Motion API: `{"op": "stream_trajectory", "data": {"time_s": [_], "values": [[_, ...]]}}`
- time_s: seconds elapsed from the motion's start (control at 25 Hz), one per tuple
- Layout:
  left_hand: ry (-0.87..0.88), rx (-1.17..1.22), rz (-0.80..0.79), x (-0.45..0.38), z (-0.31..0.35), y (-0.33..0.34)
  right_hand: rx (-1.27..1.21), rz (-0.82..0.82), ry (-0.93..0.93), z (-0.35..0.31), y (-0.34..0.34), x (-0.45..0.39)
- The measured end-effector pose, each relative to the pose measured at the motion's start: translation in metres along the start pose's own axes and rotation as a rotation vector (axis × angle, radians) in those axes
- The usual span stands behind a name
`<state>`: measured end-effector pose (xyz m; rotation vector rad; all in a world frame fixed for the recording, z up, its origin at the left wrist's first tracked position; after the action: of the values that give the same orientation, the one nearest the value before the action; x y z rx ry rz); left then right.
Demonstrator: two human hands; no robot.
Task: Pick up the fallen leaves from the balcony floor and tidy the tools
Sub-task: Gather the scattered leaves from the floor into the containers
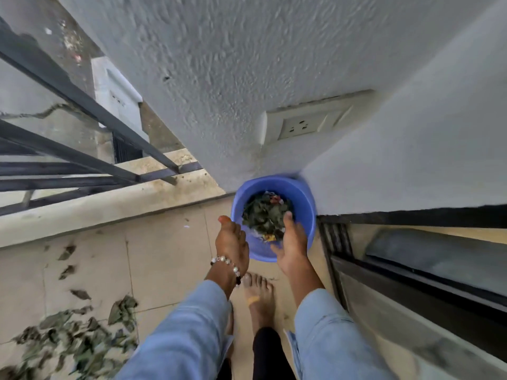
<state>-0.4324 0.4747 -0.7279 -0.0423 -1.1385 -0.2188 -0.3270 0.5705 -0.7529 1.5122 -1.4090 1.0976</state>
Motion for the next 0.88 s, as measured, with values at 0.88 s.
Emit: {"op": "stream_trajectory", "data": {"time_s": [0.88], "values": [[0.506,-0.795,0.109,0.34,0.119,-0.114,1.34,-0.282,-0.687,-0.063,0.046,0.387]]}}
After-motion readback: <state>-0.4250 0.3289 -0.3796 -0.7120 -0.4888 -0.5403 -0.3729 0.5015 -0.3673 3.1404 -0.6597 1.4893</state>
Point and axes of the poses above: each hand's wrist, its own x-axis away from the middle knuckle, its own y-axis out of the palm, z = x × y, the point moved 8 cm from there along -x, towards the middle knuckle, and after that the axes turned 7 degrees about y, right-handed, at the moved point
